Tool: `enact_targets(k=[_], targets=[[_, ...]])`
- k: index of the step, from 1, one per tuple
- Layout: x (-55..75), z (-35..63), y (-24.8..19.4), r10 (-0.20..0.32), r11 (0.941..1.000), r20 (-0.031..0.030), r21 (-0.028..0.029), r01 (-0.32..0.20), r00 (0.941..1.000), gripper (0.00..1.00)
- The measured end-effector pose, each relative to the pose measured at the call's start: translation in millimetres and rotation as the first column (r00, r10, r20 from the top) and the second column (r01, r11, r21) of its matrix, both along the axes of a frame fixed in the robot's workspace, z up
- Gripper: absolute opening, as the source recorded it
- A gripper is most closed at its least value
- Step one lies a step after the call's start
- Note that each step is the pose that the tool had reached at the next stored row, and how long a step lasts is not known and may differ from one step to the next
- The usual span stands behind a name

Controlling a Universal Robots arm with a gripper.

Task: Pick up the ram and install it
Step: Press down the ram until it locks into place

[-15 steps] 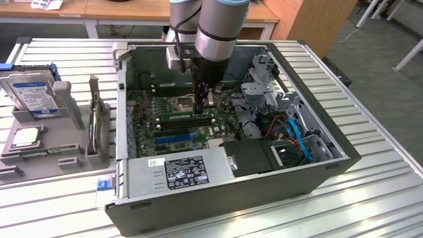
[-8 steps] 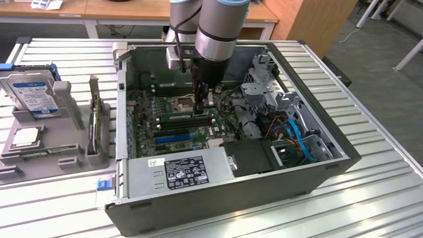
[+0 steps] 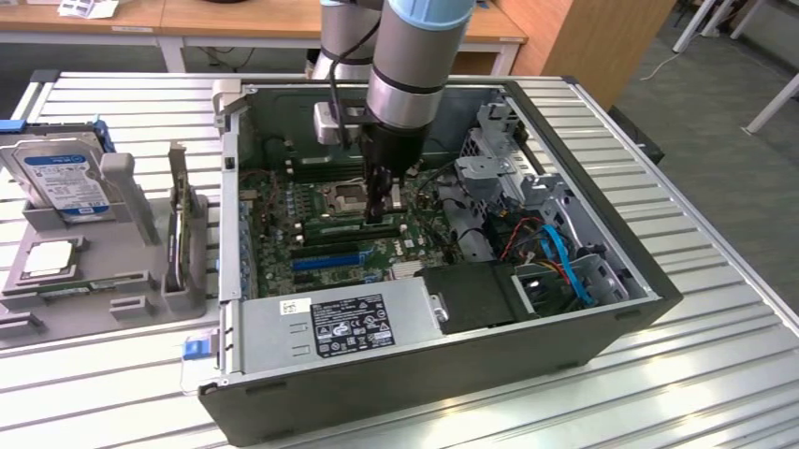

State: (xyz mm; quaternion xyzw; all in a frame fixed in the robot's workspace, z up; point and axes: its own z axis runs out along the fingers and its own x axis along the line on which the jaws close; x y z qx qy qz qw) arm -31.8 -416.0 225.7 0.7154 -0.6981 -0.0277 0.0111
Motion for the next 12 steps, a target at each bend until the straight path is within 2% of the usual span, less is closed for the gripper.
enact_targets(k=[12], targets=[[0.0, 0.0, 0.0, 0.0, 1.0, 0.0, 0.0, 0.0, 1.0, 0.12]])
